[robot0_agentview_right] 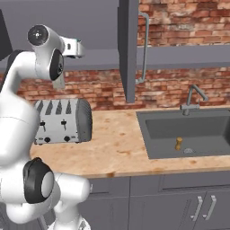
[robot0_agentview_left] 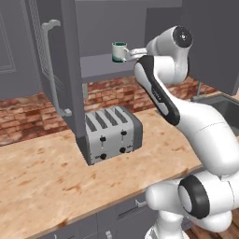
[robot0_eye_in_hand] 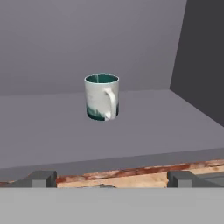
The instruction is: Open the cabinet directly in front. Then move the wine and the mug to the dining counter with the candle on it.
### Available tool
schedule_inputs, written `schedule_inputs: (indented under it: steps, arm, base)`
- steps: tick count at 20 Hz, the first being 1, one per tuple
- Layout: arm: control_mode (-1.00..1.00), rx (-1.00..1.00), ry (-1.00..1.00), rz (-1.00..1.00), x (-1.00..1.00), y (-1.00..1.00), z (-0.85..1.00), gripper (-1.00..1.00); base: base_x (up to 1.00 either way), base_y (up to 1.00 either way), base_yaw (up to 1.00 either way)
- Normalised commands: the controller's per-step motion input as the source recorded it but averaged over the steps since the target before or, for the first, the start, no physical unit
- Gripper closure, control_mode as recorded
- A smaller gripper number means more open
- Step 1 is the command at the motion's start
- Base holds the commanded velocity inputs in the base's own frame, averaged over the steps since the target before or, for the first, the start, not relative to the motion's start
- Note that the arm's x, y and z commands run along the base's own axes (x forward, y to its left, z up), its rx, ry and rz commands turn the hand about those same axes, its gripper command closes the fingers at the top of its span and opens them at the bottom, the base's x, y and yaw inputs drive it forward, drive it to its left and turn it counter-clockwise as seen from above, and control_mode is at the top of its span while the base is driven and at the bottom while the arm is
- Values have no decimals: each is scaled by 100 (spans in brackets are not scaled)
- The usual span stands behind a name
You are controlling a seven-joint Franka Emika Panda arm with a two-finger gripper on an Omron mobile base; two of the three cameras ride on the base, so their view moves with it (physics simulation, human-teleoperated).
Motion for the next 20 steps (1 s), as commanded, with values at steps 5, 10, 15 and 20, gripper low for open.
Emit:
schedule_inputs:
  steps: [5, 10, 15, 20]
  arm:
    - [-100, 0, 0, 3, 13, 0, -2, -100]
    - [-100, 0, 0, 1, 33, 0, 0, -100]
    - [-100, 0, 0, 0, 40, 0, 0, -100]
    - [-100, 0, 0, 0, 43, 2, 0, -100]
  base:
    - [0, 0, 0]
    - [0, 0, 0]
    - [0, 0, 0]
    - [0, 0, 0]
